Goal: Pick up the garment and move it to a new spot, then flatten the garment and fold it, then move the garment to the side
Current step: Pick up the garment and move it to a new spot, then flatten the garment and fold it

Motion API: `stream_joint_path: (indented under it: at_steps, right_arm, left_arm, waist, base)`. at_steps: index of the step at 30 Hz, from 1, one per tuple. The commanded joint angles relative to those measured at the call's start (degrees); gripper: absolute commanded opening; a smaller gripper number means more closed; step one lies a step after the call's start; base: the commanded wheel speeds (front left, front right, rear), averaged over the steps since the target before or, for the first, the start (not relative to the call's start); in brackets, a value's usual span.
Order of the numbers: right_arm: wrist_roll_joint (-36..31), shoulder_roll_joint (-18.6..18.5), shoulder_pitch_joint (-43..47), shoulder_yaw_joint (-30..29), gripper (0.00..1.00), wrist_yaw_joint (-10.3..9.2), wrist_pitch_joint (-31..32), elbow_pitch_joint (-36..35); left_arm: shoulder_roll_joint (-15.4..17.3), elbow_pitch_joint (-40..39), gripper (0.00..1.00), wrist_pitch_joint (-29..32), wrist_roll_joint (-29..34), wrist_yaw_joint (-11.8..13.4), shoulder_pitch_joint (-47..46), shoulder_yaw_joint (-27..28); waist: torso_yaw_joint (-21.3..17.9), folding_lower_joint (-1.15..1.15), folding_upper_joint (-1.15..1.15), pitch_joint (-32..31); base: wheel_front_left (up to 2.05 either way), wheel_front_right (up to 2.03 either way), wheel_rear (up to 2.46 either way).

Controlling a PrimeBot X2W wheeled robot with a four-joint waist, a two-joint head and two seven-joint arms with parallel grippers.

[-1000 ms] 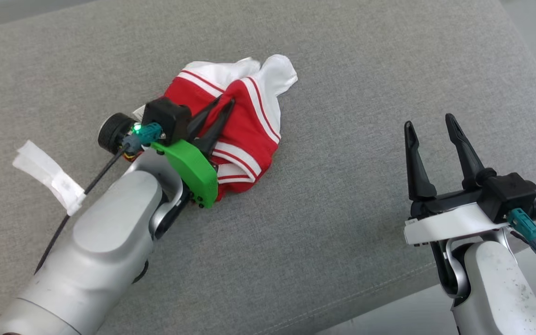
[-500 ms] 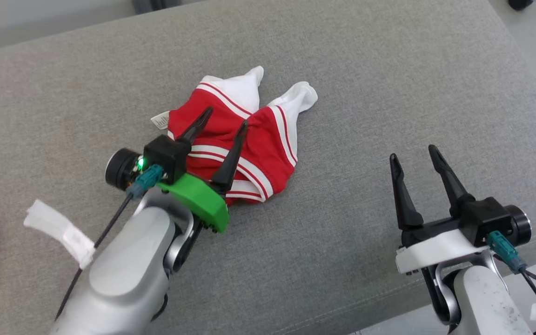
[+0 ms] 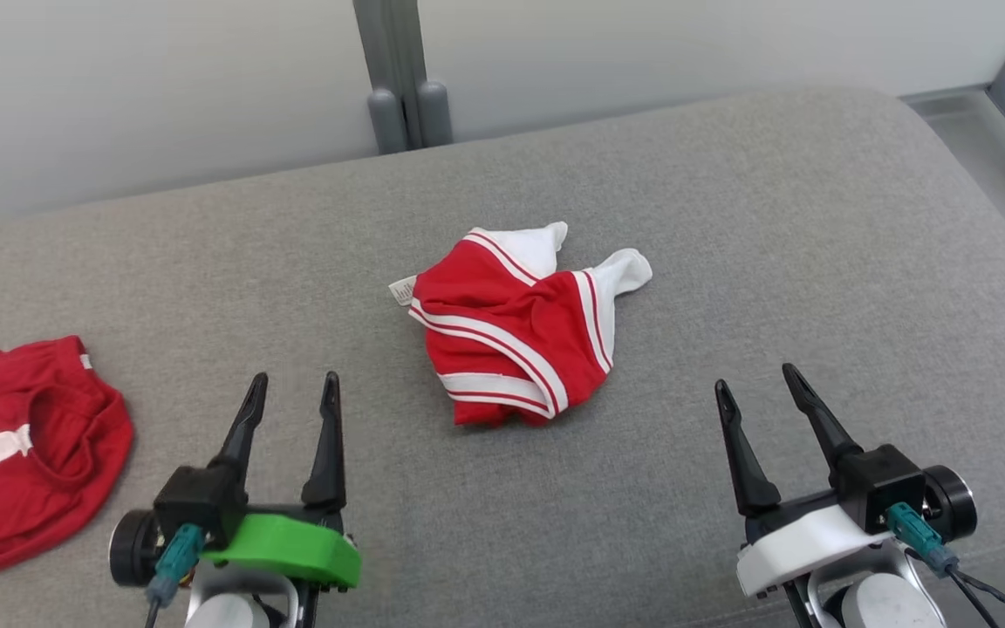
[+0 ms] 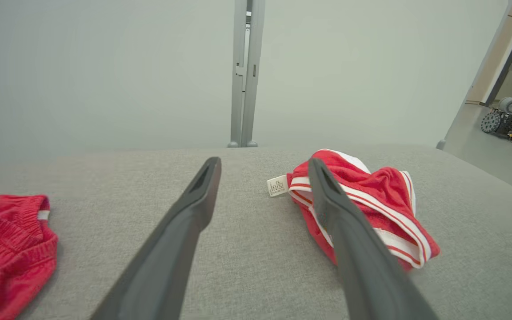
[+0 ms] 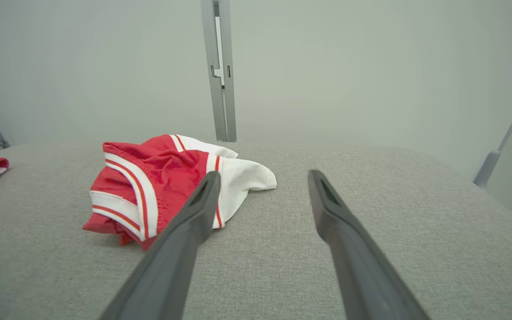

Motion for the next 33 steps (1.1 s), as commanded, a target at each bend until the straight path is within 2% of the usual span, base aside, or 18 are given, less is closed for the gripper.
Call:
stream_joint_path:
  at_steps: [1, 7, 13, 21, 33]
  right_arm:
    - [-0.5, -0.1, 1.4, -0.2, 1.0, -0.08, 0.0, 0.2]
    - [0.0, -0.1, 3.4, -0.9, 1.0, -0.08, 0.0, -0.2]
    - [-0.1, -0.1, 4.7, -0.4, 1.0, -0.08, 0.0, -0.6]
    - [0.1, -0.1, 6.3, 0.1, 1.0, -0.08, 0.0, -1.0]
    - [0.1, -0.1, 6.1, 0.0, 1.0, -0.08, 0.0, -0.9]
  left_arm:
    - [-0.9, -1.1, 1.0, 0.0, 1.7, 0.0, 2.9, 2.0]
    - [-3.2, -6.1, 1.0, 0.0, 6.5, -0.5, 10.3, 9.4]
    - [-4.4, -10.9, 1.0, 0.0, 11.4, -2.5, 16.5, 12.9]
    - [-4.8, -10.5, 1.0, 0.0, 12.1, -2.2, 19.9, 12.5]
    - [-4.8, -10.0, 1.0, 0.0, 11.5, -1.3, 18.4, 11.5]
  waist:
    - [4.2, 0.0, 0.0, -4.7]
    - [5.4, 0.0, 0.0, -6.7]
    - [5.6, 0.0, 0.0, -7.3]
    - [5.4, 0.0, 0.0, -7.4]
    - [5.4, 0.0, 0.0, -7.3]
  base:
    - [0.0, 0.0, 0.0]
    - [0.0, 0.0, 0.0]
    - [0.0, 0.0, 0.0]
    - [0.0, 0.0, 0.0]
    - [0.0, 0.0, 0.0]
